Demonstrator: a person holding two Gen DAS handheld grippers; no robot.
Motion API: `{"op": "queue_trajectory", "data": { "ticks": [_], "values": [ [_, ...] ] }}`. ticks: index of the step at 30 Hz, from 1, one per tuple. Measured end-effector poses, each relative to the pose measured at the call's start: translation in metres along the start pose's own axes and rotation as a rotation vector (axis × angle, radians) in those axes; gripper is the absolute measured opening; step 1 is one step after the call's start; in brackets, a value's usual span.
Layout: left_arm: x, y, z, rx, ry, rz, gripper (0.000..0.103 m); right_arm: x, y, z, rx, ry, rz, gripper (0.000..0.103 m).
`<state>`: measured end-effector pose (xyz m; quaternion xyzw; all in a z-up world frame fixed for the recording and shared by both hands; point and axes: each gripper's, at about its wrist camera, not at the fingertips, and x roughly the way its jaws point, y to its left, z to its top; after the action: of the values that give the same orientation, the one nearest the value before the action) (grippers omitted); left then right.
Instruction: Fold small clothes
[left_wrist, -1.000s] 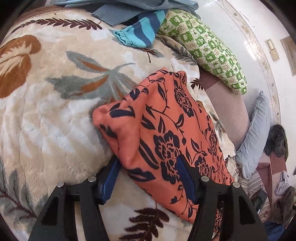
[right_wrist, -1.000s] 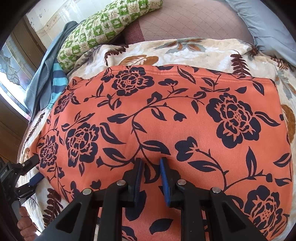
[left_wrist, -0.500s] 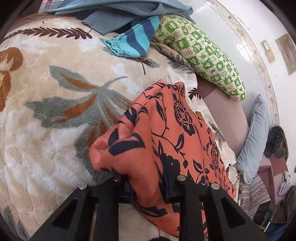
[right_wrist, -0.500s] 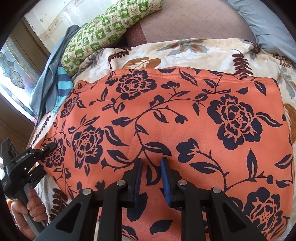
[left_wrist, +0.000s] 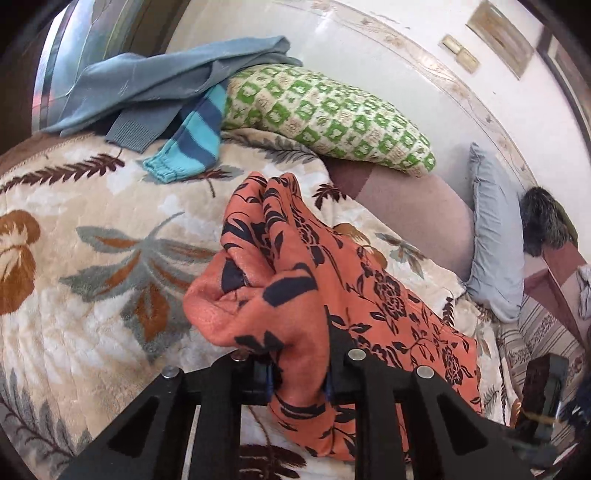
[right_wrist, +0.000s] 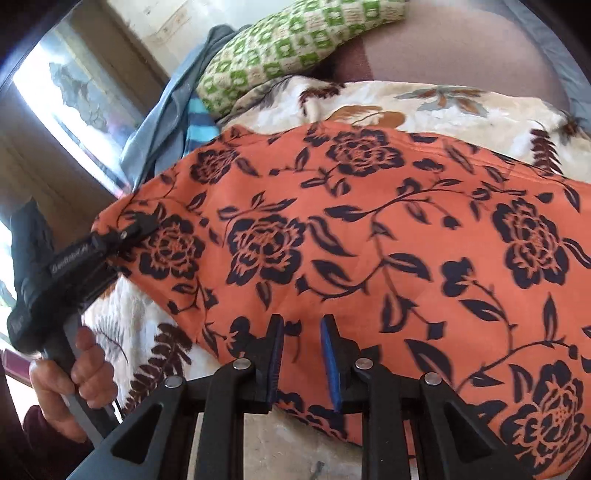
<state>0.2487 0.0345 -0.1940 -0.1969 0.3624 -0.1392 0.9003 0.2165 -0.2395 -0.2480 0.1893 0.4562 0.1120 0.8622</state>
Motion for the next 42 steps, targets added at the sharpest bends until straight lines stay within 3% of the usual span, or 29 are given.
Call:
{"op": "queue_trajectory", "data": {
  "ticks": [6, 11, 17, 19, 21, 22, 24, 26, 28, 31, 33, 37, 39, 41, 42],
  "values": [
    [-0.016, -0.081, -0.003, 0.17, 0.001, -0.034, 0.019, -0.032, -0.106, 0.009, 0.428, -0.066, 0.007, 0.024],
    [-0.011, -0.17, -0.025, 0.319, 0.031, -0.102, 0.019, -0.084, -0.161, 0.014, 0.587, -0.232, 0.041, 0.024],
    [0.042, -0.269, -0.106, 0.468, 0.186, -0.207, 0.019, -0.154, -0.232, 0.012, 0.707, -0.417, 0.029, 0.024],
    [0.068, -0.288, -0.142, 0.531, 0.263, -0.193, 0.021, -0.167, -0.254, 0.005, 0.764, -0.447, 0.02, 0.024],
    [0.09, -0.291, -0.171, 0.563, 0.355, -0.126, 0.024, -0.169, -0.269, -0.002, 0.814, -0.443, 0.038, 0.024],
    [0.091, -0.289, -0.177, 0.567, 0.355, -0.127, 0.027, -0.169, -0.274, -0.003, 0.82, -0.428, 0.048, 0.024],
    [0.078, -0.288, -0.175, 0.594, 0.33, -0.186, 0.039, -0.164, -0.273, 0.004, 0.789, -0.385, 0.056, 0.024],
    [0.063, -0.288, -0.164, 0.582, 0.369, -0.27, 0.063, -0.162, -0.267, 0.008, 0.737, -0.354, 0.042, 0.024],
    [0.042, -0.284, -0.149, 0.562, 0.357, -0.339, 0.071, -0.156, -0.261, 0.012, 0.699, -0.341, 0.044, 0.024],
    [0.015, -0.272, -0.132, 0.579, 0.285, -0.337, 0.074, -0.154, -0.251, 0.015, 0.655, -0.339, 0.071, 0.024],
    [0.008, -0.256, -0.12, 0.581, 0.237, -0.287, 0.075, -0.15, -0.24, 0.018, 0.616, -0.324, 0.107, 0.024],
    [0.022, -0.213, -0.098, 0.553, 0.172, -0.072, 0.074, -0.135, -0.214, 0.025, 0.542, -0.261, 0.266, 0.024],
    [0.03, -0.192, -0.089, 0.503, 0.158, -0.036, 0.074, -0.125, -0.197, 0.029, 0.488, -0.214, 0.316, 0.024],
    [0.042, -0.181, -0.091, 0.49, 0.16, -0.011, 0.074, -0.109, -0.186, 0.029, 0.452, -0.131, 0.322, 0.024],
    [0.051, -0.179, -0.095, 0.509, 0.175, 0.022, 0.074, -0.097, -0.184, 0.027, 0.452, -0.073, 0.283, 0.024]
  ]
}}
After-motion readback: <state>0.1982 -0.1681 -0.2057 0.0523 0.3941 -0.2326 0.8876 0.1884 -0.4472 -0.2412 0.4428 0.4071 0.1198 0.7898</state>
